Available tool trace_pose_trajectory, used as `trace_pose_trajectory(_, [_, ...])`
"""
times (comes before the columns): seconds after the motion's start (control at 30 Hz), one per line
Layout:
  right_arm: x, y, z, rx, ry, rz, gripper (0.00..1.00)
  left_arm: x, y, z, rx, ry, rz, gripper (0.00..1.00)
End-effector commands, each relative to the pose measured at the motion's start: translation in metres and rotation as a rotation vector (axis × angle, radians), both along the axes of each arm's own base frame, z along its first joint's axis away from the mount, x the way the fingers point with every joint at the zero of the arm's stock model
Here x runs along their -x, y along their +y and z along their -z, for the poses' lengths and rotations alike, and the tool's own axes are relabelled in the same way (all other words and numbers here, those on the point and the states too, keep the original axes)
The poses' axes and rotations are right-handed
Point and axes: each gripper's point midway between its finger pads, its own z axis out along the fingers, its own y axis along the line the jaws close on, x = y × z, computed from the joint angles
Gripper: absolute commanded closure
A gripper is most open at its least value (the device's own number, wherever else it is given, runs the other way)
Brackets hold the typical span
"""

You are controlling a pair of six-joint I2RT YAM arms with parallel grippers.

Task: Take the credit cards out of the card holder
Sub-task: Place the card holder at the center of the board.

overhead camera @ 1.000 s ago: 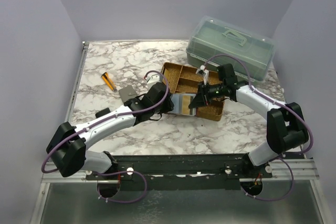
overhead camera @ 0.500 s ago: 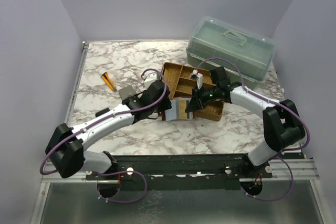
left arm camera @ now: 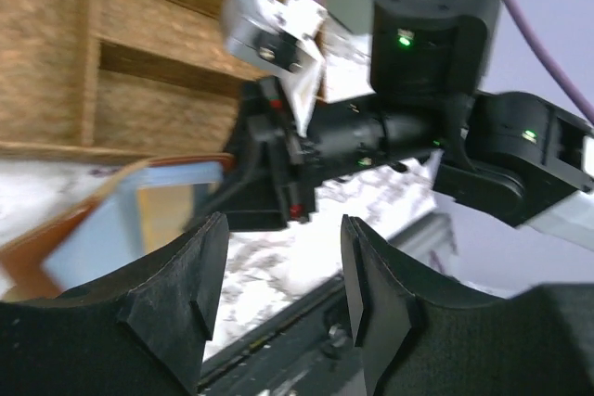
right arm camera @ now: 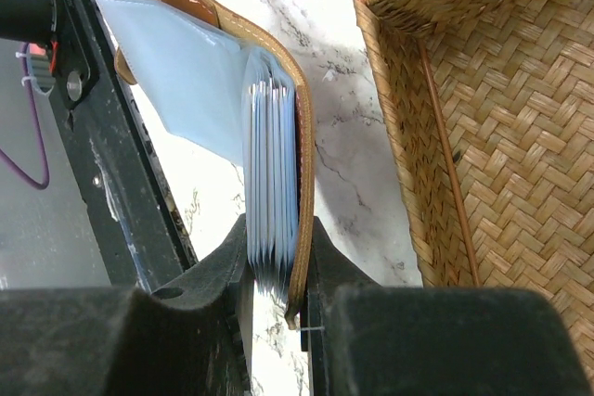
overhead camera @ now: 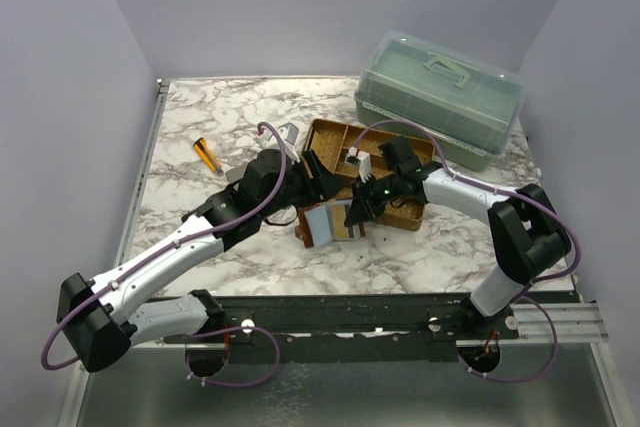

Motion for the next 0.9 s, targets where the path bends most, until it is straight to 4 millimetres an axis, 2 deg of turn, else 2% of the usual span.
trace_pose_trajectory(0.0, [-0.001, 0.006, -0.015, -0.045, -0.014, -0.014, 1.0, 0.017, -0.033, 0.018, 0.158, 0.084, 0.132, 0.43])
trace_pose_trajectory(0.17, [0.01, 0.012, -0.026, -0.111, 0.016, -0.067, 1.0, 0.015, -0.033, 0.047, 0.195, 0.098, 0.107, 0.46])
trace_pose_trajectory(0.43, [0.017, 0.014, -0.03, -0.151, 0.053, -0.096, 1.0, 0.024, -0.013, 0.101, 0.215, 0.134, 0.073, 0.46])
trace_pose_trajectory(0.63, [0.022, 0.016, -0.03, -0.169, 0.077, -0.115, 1.0, 0.025, -0.008, 0.117, 0.214, 0.146, 0.074, 0.46])
trace_pose_trajectory(0.87, [0.025, 0.016, -0.031, -0.195, 0.103, -0.134, 1.0, 0.027, -0.009, 0.116, 0.24, 0.13, 0.12, 0.5])
